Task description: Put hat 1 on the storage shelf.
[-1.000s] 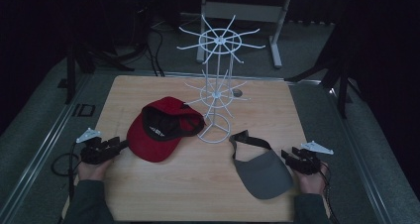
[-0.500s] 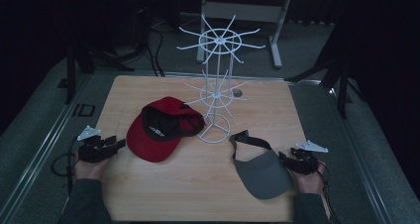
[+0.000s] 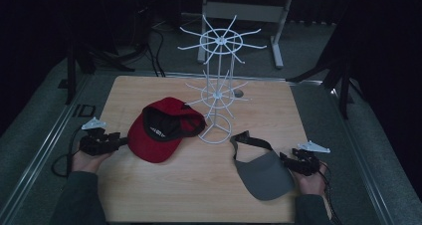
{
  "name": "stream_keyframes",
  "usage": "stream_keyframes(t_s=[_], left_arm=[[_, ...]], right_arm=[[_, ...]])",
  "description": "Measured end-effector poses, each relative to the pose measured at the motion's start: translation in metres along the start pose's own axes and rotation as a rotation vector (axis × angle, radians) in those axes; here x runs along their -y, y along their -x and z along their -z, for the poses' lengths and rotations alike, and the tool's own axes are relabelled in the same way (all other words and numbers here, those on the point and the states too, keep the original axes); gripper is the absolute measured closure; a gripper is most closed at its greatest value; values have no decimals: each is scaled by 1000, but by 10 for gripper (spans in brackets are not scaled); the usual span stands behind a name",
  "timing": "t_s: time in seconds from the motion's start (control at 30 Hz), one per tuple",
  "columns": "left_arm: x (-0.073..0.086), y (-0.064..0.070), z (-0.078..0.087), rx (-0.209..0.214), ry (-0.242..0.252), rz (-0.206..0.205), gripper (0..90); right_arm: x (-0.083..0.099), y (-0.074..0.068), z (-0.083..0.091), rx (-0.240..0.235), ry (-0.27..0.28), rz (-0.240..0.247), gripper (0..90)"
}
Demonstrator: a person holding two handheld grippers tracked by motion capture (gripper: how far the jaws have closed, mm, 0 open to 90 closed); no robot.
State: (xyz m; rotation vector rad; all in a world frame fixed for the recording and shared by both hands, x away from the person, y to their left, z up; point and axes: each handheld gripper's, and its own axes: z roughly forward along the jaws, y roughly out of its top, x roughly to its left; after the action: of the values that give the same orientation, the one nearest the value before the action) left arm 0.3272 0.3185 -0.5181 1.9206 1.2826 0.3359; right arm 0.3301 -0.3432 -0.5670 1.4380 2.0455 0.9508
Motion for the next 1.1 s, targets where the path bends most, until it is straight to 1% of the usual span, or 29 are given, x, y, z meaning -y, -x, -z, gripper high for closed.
stream_keyframes(t_s=[0.03, 0.07, 0.17, 0.23, 0.27, 0.3, 0.33, 0.43, 0.5, 0.57, 0.63, 0.7, 0.77, 0.87, 0.93, 1.0, 1.07, 1.1], left_arm=[[0, 0, 0, 0, 0, 0, 522], [-5, 0, -3, 3, -28, -17, 522], [-11, 0, -9, 7, -65, -38, 522], [-14, 0, -14, 18, -90, -51, 524], [-14, 0, -14, 18, -90, -51, 527], [-17, 1, -18, 29, -114, -63, 535], [-18, 2, -20, 37, -125, -66, 539], [-20, 6, -24, 52, -162, -95, 568], [-20, 11, -26, 47, -177, -111, 584], [-19, 13, -25, 56, -185, -112, 627], [-17, 17, -25, 58, -199, -115, 647], [-15, 22, -24, 73, -214, -122, 648], [-12, 28, -24, 99, -224, -131, 647], [-8, 40, -27, 139, -250, -158, 643], [-5, 46, -32, 155, -272, -180, 631], [-4, 49, -38, 175, -279, -178, 613], [-4, 48, -43, 192, -283, -171, 596], [-4, 47, -45, 196, -282, -160, 587]], right_arm=[[0, 0, 0, 0, 0, 0, 404], [0, 0, 0, -1, 0, -1, 402], [0, 1, 0, -5, 0, -2, 399], [0, 1, 0, -7, 0, -3, 398], [0, 1, 0, -7, 0, -4, 398], [0, 1, 0, -8, 0, -4, 398], [0, 1, 0, -8, 0, -4, 397], [0, 1, 0, -8, 0, -5, 397], [0, 1, 0, -9, 0, -6, 396], [0, 1, 0, -9, 0, -6, 395], [0, 1, 0, -8, 0, -6, 395], [0, 1, 0, -8, 1, -5, 395], [0, 1, 0, -8, 1, -6, 394], [0, 1, 0, -8, 1, -6, 394], [0, 1, 0, -7, 1, -6, 393], [0, 1, 0, -7, 1, -7, 392], [0, 1, 0, -7, 1, -7, 392], [0, 1, 0, -7, 1, -8, 392]])
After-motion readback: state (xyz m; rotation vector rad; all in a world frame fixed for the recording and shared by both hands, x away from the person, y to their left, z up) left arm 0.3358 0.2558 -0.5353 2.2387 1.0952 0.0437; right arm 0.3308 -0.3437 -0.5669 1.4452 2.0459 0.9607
